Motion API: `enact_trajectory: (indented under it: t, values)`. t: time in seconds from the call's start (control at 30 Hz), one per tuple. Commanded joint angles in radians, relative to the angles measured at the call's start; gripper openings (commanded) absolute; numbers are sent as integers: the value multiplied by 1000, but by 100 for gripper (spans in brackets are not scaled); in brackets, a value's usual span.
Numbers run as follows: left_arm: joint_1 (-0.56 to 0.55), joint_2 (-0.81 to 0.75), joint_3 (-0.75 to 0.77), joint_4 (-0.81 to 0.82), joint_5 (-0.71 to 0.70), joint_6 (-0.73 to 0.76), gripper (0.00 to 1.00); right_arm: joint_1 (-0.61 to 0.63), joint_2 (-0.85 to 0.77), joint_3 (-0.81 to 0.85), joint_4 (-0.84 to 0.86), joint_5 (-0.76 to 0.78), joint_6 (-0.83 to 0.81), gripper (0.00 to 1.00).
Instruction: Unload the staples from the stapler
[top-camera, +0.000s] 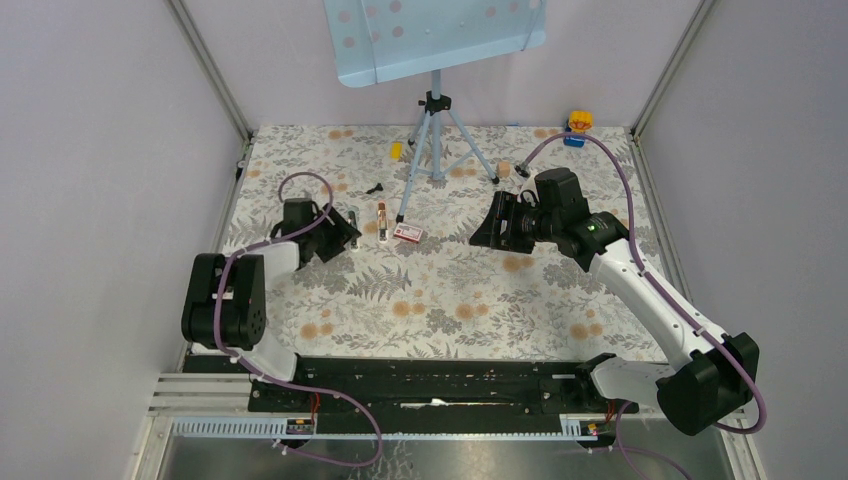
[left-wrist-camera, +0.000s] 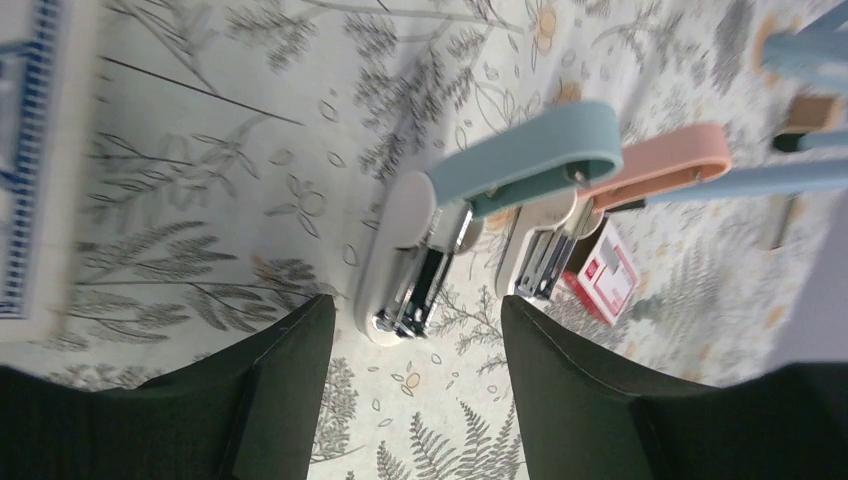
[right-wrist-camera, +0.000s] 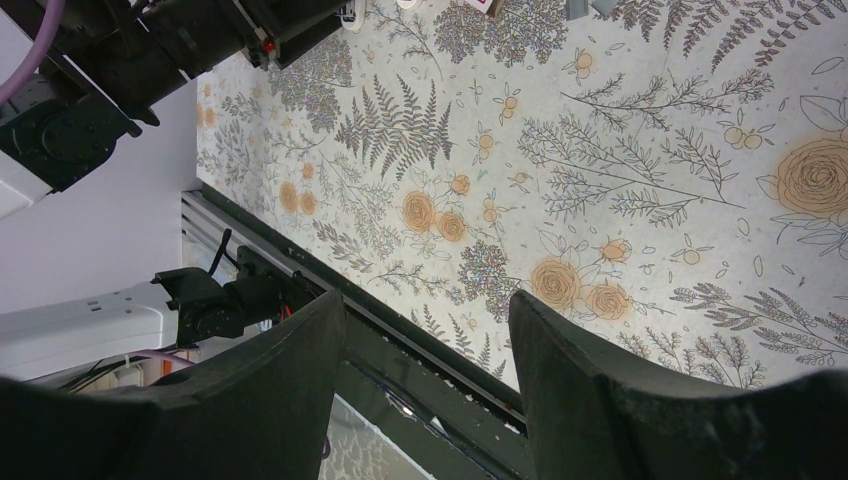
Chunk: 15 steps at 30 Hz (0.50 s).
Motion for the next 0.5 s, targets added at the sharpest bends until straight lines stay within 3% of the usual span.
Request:
enact_trajectory:
  t: [0.0, 0.27, 0.47]
  values:
    - [-81, 21, 107, -172, -228, 111, 66, -8, -9, 7, 1, -5, -11, 68]
    - [-114, 79, 179, -262, -385, 176, 66, -8, -12, 6, -4, -1, -16, 68]
    - [-146, 98, 192, -259, -381, 184, 63, -7, -7, 4, -1, -3, -14, 68]
